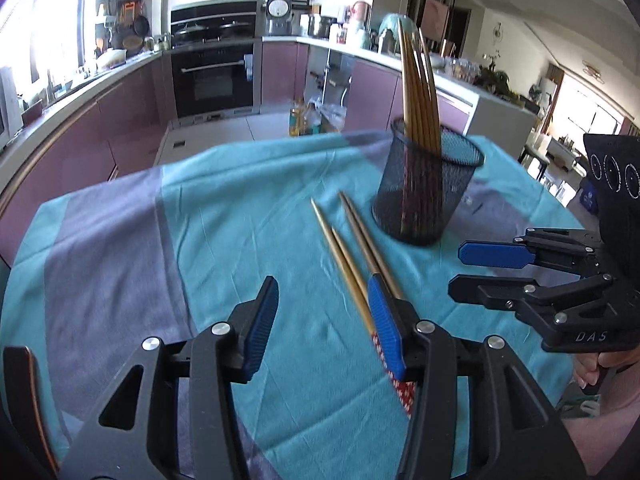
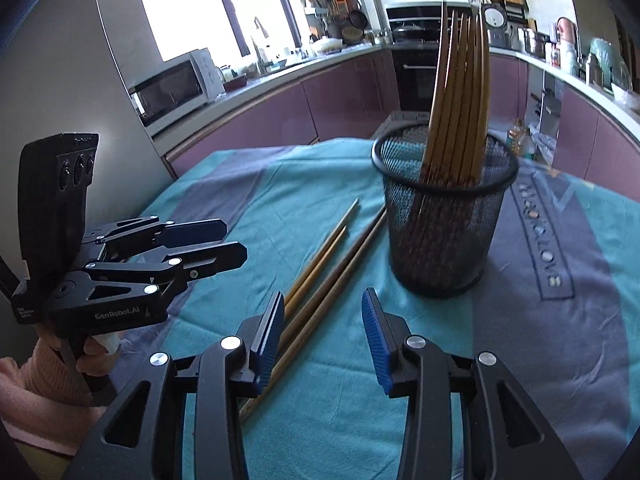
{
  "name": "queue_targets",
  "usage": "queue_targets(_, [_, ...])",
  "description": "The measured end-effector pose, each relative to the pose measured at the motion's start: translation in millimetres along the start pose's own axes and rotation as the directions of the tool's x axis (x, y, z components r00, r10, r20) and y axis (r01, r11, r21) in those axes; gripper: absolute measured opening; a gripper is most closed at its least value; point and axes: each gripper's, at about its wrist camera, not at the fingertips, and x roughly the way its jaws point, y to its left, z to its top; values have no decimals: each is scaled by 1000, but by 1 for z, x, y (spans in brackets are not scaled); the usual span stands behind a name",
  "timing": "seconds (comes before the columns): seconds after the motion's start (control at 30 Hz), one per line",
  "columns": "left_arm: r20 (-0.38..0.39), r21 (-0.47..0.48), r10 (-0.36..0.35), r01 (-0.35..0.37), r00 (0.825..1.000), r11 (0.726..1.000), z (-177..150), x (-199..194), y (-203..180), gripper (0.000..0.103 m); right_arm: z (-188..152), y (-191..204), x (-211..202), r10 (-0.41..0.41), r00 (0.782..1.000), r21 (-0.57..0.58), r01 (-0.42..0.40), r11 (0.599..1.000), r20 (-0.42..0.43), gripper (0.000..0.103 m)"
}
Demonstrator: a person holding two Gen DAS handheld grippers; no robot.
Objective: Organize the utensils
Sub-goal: 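Move both tools back over the remaining chopsticks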
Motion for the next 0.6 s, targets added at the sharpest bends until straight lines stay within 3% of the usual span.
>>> queue_targets(0.6, [-88,16,-31,32,996,999,-17,23,-17,46,-20,15,21,-14,997,-20,13,1000,-77,38])
